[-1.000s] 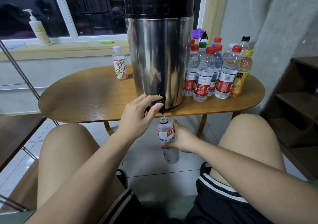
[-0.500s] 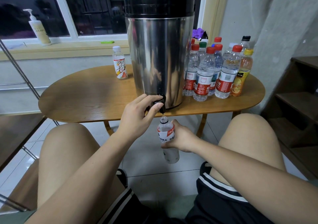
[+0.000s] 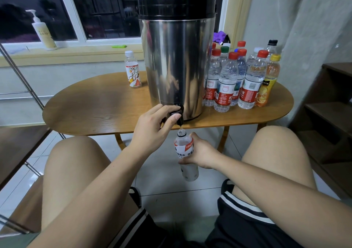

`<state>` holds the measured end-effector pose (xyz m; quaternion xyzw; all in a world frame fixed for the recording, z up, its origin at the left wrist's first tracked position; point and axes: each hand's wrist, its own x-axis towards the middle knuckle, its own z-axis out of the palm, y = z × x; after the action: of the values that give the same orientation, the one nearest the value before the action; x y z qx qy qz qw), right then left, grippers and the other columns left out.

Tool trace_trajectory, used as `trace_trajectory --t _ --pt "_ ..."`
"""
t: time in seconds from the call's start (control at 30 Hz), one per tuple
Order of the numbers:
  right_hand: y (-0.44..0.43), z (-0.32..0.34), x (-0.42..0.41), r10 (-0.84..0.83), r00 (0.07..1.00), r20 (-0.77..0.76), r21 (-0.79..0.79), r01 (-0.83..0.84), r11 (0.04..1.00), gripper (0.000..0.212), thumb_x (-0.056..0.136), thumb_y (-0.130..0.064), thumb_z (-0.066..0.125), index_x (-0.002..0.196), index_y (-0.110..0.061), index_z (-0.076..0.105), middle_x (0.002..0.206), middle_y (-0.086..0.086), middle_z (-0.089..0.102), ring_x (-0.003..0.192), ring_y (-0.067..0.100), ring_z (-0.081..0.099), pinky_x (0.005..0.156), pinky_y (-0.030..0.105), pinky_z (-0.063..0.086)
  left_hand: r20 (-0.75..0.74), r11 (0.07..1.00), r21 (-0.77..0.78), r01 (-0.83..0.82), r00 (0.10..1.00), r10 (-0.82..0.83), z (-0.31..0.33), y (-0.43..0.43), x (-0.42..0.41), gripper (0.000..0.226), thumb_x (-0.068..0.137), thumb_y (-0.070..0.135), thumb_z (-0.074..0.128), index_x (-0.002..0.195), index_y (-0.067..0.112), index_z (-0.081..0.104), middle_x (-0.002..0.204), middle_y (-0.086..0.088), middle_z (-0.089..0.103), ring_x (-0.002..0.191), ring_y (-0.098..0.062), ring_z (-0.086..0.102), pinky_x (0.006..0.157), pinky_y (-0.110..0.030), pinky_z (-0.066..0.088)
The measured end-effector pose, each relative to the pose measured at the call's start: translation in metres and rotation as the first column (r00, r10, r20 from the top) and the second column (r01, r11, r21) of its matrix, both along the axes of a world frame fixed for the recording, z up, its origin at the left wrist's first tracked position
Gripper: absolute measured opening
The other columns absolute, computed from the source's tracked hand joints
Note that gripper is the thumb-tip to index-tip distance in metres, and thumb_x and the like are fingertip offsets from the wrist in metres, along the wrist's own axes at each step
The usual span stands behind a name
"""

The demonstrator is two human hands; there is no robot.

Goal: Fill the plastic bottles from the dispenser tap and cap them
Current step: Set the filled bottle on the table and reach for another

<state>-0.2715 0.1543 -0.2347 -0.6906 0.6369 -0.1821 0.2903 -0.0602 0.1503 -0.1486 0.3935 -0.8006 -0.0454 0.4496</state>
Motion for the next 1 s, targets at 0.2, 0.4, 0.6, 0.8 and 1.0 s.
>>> trace_trajectory --t 0.2,0.4,0.6,0.8,1.0 --pt "-0.0010 -0.0012 -0.0001 -0.003 1.000 -0.007 -0.006 0.003 1.000 0.087 0.067 -0.051 0.101 0.129 -0.030 0.044 0.118 -0.008 0.068 0.105 0.017 0.068 0.087 0.033 0.058 -0.004 1.000 0.000 -0.003 1.000 0.003 -0.0001 0.0000 -0.0002 0.031 0.110 0.043 0.061 0.130 0.025 0.076 0.097 0.019 0.061 0.088 -0.004 0.061 0.074 -0.016 0.043" --pt "-0.0007 -0.0008 -0.0003 -0.003 1.000 -0.006 -0.004 0.003 1.000 0.086 0.067 -0.051 0.100 0.129 -0.031 0.044 0.117 -0.009 0.068 0.105 0.016 0.067 0.083 0.031 0.057 -0.006 1.000 -0.007 -0.007 1.000 0.007 -0.0001 0.0010 -0.0003 0.031 0.110 0.043 0.060 0.130 0.025 0.076 0.095 0.021 0.057 0.087 0.002 0.059 0.072 -0.012 0.039" --pt "-0.0010 -0.0009 -0.0004 -0.003 1.000 -0.003 -0.003 0.003 1.000 0.086 0.067 -0.051 0.100 0.129 -0.031 0.044 0.117 -0.008 0.068 0.105 0.017 0.068 0.086 0.034 0.059 -0.015 1.000 -0.006 0.006 1.000 -0.006 -0.0005 -0.0004 0.0001 0.032 0.110 0.044 0.060 0.130 0.025 0.076 0.098 0.019 0.062 0.088 -0.005 0.062 0.073 -0.020 0.045" --pt "-0.0009 -0.0003 -0.0005 -0.001 1.000 -0.002 -0.002 0.001 1.000 0.086 0.067 -0.051 0.100 0.129 -0.032 0.044 0.117 -0.008 0.068 0.104 0.017 0.067 0.083 0.032 0.057 -0.019 1.000 -0.003 0.002 1.000 -0.002 -0.0005 -0.0002 0.0001 0.032 0.110 0.045 0.059 0.129 0.026 0.077 0.097 0.019 0.061 0.088 -0.004 0.062 0.073 -0.019 0.044" --pt "-0.0008 -0.0012 -0.0009 0.004 1.000 -0.006 -0.006 -0.004 1.000 0.085 0.067 -0.051 0.100 0.129 -0.031 0.045 0.115 -0.008 0.068 0.103 0.016 0.068 0.089 0.037 0.061 -0.018 1.000 -0.004 0.005 1.000 -0.005 0.0001 -0.0004 0.0001 0.032 0.110 0.044 0.060 0.130 0.026 0.076 0.099 0.019 0.063 0.090 -0.005 0.063 0.074 -0.022 0.048"
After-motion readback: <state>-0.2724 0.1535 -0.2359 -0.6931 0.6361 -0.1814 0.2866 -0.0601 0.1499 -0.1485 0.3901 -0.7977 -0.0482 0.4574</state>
